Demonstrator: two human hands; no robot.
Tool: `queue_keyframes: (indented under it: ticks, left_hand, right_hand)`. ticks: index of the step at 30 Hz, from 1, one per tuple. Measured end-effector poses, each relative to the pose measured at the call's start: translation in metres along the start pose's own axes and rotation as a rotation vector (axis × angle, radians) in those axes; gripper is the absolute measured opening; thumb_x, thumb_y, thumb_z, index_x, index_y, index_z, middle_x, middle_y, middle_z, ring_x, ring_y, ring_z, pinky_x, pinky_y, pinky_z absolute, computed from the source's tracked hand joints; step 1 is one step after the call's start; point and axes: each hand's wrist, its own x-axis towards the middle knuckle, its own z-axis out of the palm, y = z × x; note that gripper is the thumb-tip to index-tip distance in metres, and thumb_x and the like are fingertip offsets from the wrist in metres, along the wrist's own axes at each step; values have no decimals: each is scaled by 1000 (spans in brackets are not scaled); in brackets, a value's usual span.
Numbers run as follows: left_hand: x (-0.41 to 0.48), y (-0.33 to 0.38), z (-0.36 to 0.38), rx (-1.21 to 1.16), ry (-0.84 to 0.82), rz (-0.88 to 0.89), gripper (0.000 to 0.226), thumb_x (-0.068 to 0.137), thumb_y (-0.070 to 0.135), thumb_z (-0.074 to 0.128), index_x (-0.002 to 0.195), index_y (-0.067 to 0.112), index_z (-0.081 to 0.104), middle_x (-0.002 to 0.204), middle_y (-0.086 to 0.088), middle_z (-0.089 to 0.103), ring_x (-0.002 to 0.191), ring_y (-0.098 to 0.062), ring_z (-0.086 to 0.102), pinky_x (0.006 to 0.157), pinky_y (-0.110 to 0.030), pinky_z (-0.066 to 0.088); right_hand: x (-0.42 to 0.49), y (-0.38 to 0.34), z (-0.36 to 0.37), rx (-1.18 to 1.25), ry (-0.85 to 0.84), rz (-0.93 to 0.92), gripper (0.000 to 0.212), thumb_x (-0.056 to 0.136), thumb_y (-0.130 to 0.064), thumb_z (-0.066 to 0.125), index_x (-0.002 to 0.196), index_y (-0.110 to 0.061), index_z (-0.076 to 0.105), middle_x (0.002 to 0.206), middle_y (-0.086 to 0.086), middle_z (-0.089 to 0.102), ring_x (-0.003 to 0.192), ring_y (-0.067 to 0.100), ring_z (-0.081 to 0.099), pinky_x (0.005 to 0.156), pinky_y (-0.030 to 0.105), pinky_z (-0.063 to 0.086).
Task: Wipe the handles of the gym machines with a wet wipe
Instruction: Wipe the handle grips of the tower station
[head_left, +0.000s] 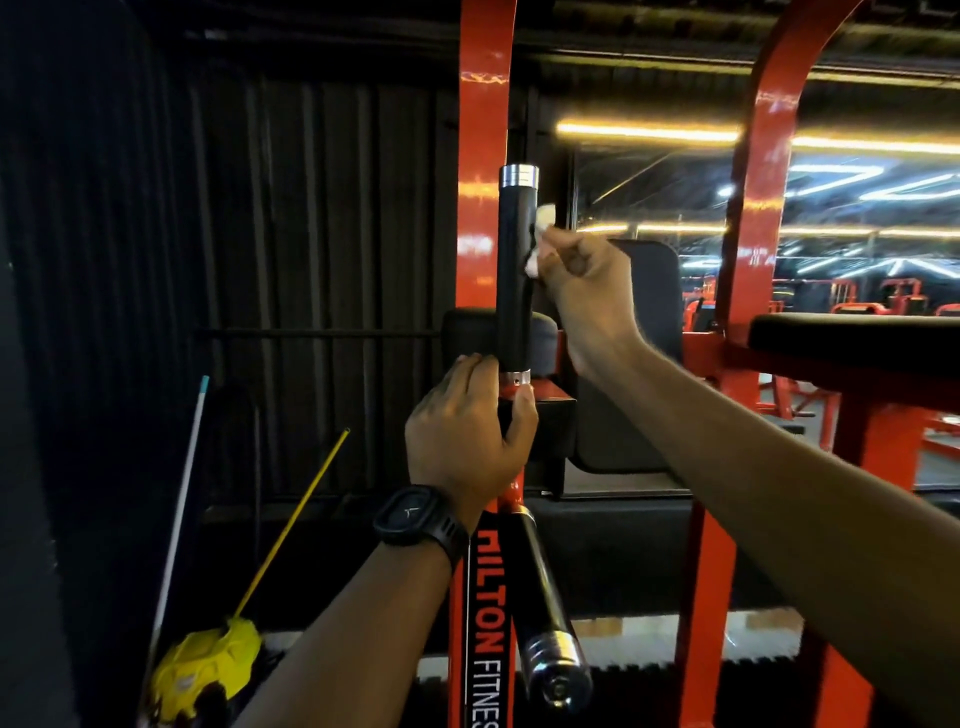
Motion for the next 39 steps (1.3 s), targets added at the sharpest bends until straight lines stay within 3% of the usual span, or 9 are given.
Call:
queue_keyframes:
  ticks: [8,11,16,18,26,28,32,37,39]
  left_hand:
    - [0,2,-2,-20,-8,-10,39,96,38,48,110,7,66,105,-7,70,88,-23,69,66,-33,56]
    - [0,2,-2,-39,4,-14,35,96,38,48,107,10,65,101,-3,69,82,-19,68,62,-30,54]
    - [0,1,-1,-13,12,-35,37,94,39,49,106,9,66,100,-7,69,80,-23,68,62,-32,52]
    - [0,1,-1,-5,3,-33,40,95,41,45,105,8,66,100,-7,69,77,-23,68,60,-31,50]
    - [-1,-1,1,8,-3,-33,43,96,43,43,100,9,68,99,-7,71,75,-22,69,62,-30,51]
    - [-1,0,0,8,-14,-41,45,96,44,42,100,8,69,104,-9,72,79,-24,70,65,-33,54]
    - [0,0,-1,21,-26,-39,43,96,45,42,97,10,68,97,-6,71,75,-22,69,63,-31,51]
    - [0,-1,0,17,-53,-40,45,96,45,42,100,8,68,106,-10,72,84,-25,71,67,-34,54]
    - [0,-1,-1,23,-57,-37,46,96,45,42,101,8,68,107,-11,71,86,-26,71,68,-35,55]
  right_hand:
    - [-42,20,-30,-450,-226,-82,8,93,-12,68,97,-19,68,90,-7,71,85,-2,68,77,15,54]
    - [-45,22,-36,-609,-219,-389,13,93,-13,68,104,-18,72,100,-7,65,92,1,62,80,17,52]
    - [-28,8,-37,-1048,-667,-1031,31,95,-20,55,123,-14,67,123,8,63,114,18,52,93,31,50]
    - [-7,-6,-32,-1220,-665,-1279,36,93,-15,47,124,-6,64,123,15,63,113,27,47,86,36,53]
    - [3,-25,-3,-1804,-773,-1247,31,89,-14,60,119,-16,65,126,4,57,115,25,48,94,35,45]
    - [8,-33,5,-1791,-639,-1198,32,87,-9,52,117,-12,64,125,8,57,116,29,47,95,38,46]
    - [-4,-26,9,-1854,-755,-1240,19,88,-9,57,104,-7,68,114,10,61,110,31,51,87,38,52]
    - [7,-39,9,-1848,-537,-1158,48,85,-7,29,119,-8,63,127,12,55,118,33,48,96,41,46]
    - [4,-32,8,-1920,-604,-1257,38,86,-7,39,113,-8,66,123,12,57,115,32,51,94,39,48]
